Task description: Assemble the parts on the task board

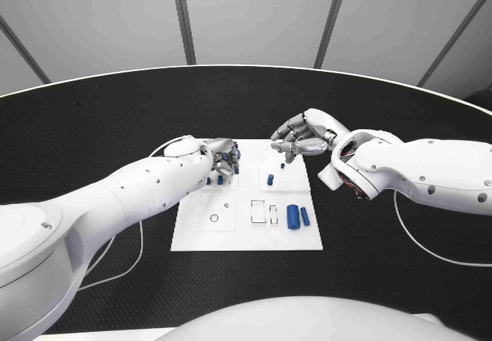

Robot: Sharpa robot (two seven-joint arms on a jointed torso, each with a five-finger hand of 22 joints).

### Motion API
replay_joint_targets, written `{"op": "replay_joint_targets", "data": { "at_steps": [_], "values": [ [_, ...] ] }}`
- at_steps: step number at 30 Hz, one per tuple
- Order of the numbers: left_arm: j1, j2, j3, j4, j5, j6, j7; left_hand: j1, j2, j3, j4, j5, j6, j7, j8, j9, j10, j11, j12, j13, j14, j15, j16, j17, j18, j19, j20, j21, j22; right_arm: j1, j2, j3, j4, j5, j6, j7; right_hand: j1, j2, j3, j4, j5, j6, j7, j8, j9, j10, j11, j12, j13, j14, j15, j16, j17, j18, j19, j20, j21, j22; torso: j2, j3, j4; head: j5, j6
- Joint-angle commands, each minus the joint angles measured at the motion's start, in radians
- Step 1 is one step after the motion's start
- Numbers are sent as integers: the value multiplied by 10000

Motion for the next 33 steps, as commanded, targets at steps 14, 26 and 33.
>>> {"op": "replay_joint_targets", "data": {
  "at_steps": [14, 26, 33],
  "values": [
    [1, -5, -12, 151, -3, -90, -12, -333, -161, -76, 46, -6, -300, 71, -167, -196, -52, 6, -11, -5548, 64, 30, 26, -3, -200, 40, 43, 55, 17, -1, -14, 0, 9, 0, -10, -5, 101, -7, 55, 11, 53, -18, -16, 41, 17, -66, -12, 29, 9, -32, -10, -66, 10, 28, 15, 17, 11, -9, 1, 2, -2, -6, 44],
    [5, -23, -10, 142, 2, -112, -78, -465, -284, -238, 89, -16, -427, 140, -274, -232, -306, 86, -145, -5589, 51, 95, 1, -39, -173, -22, 80, -40, -146, -1, -15, 0, 3, 0, -9, -6, 107, -5, 57, 5, 72, -18, -18, 46, 18, -70, -13, 31, 22, -28, -12, -74, 27, 27, 18, 15, 15, -13, 3, 2, -11, 2, 75],
    [6, -37, -10, 176, 8, -87, -44, -532, -376, -432, 111, -25, -521, 145, -341, -252, -496, 102, -216, -5607, 11, 114, -40, -159, -156, -59, 101, -107, -245, -1, -21, 0, 2, 0, -5, -7, 107, -5, 57, 5, 72, -18, -18, 46, 18, -70, -13, 31, 22, -28, -12, -74, 27, 27, 18, 15, 15, -13, 3, 4, -6, 0, 68]
  ]
}}
